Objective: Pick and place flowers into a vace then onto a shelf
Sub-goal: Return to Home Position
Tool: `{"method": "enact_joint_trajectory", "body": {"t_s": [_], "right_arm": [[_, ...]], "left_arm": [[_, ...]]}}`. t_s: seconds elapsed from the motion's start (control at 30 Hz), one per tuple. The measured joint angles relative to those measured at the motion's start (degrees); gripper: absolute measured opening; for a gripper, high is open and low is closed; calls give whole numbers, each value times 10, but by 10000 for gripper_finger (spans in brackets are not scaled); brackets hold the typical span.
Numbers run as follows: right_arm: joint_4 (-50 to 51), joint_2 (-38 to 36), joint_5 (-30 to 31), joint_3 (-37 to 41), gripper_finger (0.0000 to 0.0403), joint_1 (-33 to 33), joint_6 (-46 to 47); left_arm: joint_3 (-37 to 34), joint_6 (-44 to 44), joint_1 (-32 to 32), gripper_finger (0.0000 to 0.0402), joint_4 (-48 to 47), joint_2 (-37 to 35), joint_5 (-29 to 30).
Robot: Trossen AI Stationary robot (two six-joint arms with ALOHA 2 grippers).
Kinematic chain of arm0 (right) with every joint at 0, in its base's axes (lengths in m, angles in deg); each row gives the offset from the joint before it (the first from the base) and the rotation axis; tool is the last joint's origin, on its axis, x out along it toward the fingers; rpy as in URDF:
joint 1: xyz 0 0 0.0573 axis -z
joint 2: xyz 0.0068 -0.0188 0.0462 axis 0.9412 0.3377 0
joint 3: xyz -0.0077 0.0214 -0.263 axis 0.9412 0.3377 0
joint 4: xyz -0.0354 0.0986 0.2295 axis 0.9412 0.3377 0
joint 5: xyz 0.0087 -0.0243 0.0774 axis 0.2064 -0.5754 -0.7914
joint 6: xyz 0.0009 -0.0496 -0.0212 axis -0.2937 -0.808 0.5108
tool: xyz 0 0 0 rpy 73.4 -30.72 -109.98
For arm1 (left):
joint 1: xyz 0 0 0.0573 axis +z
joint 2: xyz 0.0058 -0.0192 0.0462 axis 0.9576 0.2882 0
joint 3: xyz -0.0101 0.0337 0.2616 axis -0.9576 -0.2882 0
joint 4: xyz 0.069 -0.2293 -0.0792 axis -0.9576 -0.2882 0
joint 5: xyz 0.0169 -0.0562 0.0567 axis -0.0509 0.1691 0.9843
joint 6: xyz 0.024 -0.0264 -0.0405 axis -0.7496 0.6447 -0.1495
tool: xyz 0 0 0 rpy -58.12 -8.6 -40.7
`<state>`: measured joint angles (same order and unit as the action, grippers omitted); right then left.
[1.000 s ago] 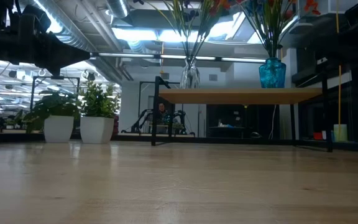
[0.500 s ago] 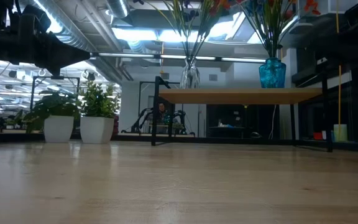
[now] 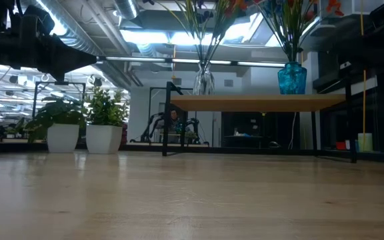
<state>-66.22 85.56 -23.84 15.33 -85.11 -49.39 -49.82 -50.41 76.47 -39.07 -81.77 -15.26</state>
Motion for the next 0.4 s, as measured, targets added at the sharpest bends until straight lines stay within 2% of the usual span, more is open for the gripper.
{"method": "enact_joint_trajectory", "body": {"t_s": [0.4], "right_arm": [[0,0,0,0,16,0,0]], "left_arm": [[0,0,0,9,0,0,0]]}}
